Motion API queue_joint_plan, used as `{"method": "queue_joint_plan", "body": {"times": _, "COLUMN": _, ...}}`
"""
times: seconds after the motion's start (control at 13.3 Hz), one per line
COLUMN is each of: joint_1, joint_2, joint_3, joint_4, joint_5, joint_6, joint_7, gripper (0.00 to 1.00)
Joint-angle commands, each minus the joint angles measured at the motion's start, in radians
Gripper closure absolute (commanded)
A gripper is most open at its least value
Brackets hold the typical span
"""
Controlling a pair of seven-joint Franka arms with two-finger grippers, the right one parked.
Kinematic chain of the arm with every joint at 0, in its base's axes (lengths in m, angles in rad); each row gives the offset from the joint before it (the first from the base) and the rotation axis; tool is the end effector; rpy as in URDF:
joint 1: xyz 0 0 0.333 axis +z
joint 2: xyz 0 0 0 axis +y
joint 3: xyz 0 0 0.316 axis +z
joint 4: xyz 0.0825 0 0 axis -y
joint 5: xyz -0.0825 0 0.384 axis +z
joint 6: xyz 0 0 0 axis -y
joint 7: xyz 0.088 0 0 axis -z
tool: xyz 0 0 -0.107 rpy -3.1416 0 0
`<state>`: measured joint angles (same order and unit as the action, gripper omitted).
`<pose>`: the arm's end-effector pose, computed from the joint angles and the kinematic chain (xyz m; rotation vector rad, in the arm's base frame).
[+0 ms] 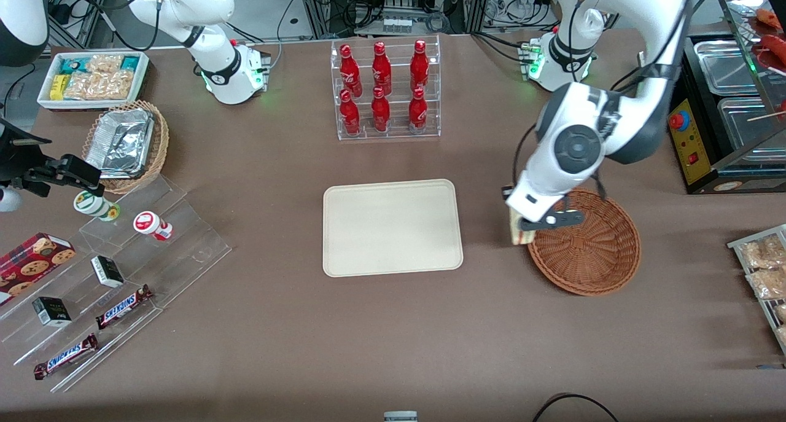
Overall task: Place sandwich from basket to tray
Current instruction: 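Lift the sandwich and carry it over the cream tray, then lower the sandwich onto the tray with the left gripper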
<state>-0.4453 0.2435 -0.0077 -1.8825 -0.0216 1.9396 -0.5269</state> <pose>0.5324 -0.2606 0.3660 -3.0583 -0.1280 0.2678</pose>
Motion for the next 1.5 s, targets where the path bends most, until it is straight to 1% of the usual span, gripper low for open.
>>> {"method": "queue_joint_plan", "body": {"times": 0.0, "joint_1": -0.088, "joint_2": 0.097, "joint_3": 0.014, "joint_4": 0.118, "joint_5": -0.021, "joint_6": -0.022, "joint_7": -0.082, "gripper": 1.0}}
{"method": "queue_joint_plan", "body": {"times": 0.15, "joint_1": -0.144, "joint_2": 0.161, "joint_3": 0.014, "joint_4": 0.189, "joint_5": -0.053, "joint_6": -0.018, "joint_7": -0.157, "gripper": 1.0}}
{"method": "queue_joint_plan", "body": {"times": 0.3, "joint_1": -0.196, "joint_2": 0.244, "joint_3": 0.014, "joint_4": 0.284, "joint_5": -0.07, "joint_6": -0.018, "joint_7": -0.226, "gripper": 1.0}}
{"method": "queue_joint_plan", "body": {"times": 0.45, "joint_1": -0.251, "joint_2": 0.325, "joint_3": 0.014, "joint_4": 0.368, "joint_5": -0.07, "joint_6": -0.013, "joint_7": -0.31, "gripper": 1.0}}
{"method": "queue_joint_plan", "body": {"times": 0.6, "joint_1": -0.283, "joint_2": 0.384, "joint_3": 0.015, "joint_4": 0.436, "joint_5": -0.069, "joint_6": -0.005, "joint_7": -0.366, "gripper": 1.0}}
{"method": "queue_joint_plan", "body": {"times": 0.82, "joint_1": -0.314, "joint_2": 0.416, "joint_3": 0.014, "joint_4": 0.465, "joint_5": -0.07, "joint_6": 0.053, "joint_7": -0.413, "gripper": 1.0}}
{"method": "queue_joint_plan", "body": {"times": 1.05, "joint_1": -0.322, "joint_2": 0.448, "joint_3": 0.006, "joint_4": 0.479, "joint_5": -0.069, "joint_6": 0.133, "joint_7": -0.453, "gripper": 1.0}}
{"method": "queue_joint_plan", "body": {"times": 1.27, "joint_1": -0.326, "joint_2": 0.474, "joint_3": -0.009, "joint_4": 0.505, "joint_5": -0.06, "joint_6": 0.136, "joint_7": -0.467, "gripper": 1.0}}
{"method": "queue_joint_plan", "body": {"times": 1.43, "joint_1": -0.351, "joint_2": 0.496, "joint_3": -0.006, "joint_4": 0.511, "joint_5": -0.057, "joint_6": 0.137, "joint_7": -0.469, "gripper": 1.0}}
